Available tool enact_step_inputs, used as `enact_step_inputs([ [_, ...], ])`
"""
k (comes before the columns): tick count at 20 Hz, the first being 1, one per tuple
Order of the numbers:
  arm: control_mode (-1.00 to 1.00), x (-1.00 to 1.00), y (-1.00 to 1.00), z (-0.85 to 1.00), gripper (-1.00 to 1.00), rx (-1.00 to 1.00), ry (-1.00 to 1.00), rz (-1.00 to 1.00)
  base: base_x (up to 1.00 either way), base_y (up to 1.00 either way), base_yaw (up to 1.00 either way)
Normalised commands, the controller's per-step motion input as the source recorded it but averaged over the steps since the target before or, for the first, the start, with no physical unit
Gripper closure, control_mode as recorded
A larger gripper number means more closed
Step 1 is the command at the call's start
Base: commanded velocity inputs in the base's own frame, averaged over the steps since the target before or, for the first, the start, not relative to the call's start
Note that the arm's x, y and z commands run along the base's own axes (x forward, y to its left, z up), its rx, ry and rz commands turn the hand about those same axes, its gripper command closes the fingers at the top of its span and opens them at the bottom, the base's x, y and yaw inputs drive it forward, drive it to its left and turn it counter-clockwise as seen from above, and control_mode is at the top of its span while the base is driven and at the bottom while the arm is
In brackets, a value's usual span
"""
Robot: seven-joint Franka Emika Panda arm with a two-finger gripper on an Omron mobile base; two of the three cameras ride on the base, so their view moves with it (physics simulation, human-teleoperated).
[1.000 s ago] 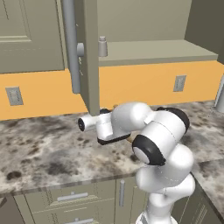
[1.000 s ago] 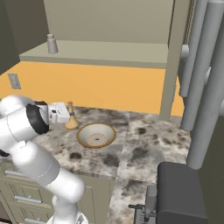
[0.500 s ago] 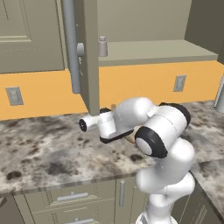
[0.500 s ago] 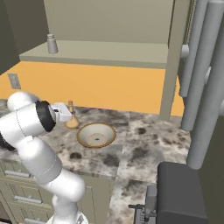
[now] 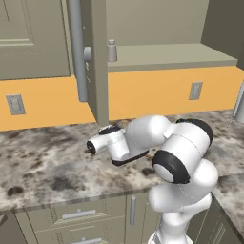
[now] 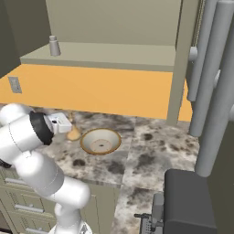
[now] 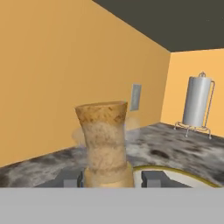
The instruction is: Retrieve the bottle and the shaker from the cabinet and place them next to the mixing bowl on the counter. Then add garlic from the fridge to the mixing bowl.
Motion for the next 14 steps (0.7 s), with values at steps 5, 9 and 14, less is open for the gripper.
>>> enact_step_inputs([
  [5,-1.00,-0.32,-0.23,-1.00,-1.00,0.12,-0.39,-0.06,0.00,0.00,0.00],
  [9,-1.00,-0.77,-0.06,-0.95,-1.00,0.25,-0.33,-0.02,0.00,0.00,0.00],
  [14,-1.00,-0.94,0.00,-0.70,-1.00,0.41,-0.18,-0.01,0.00,0.00,0.00],
])
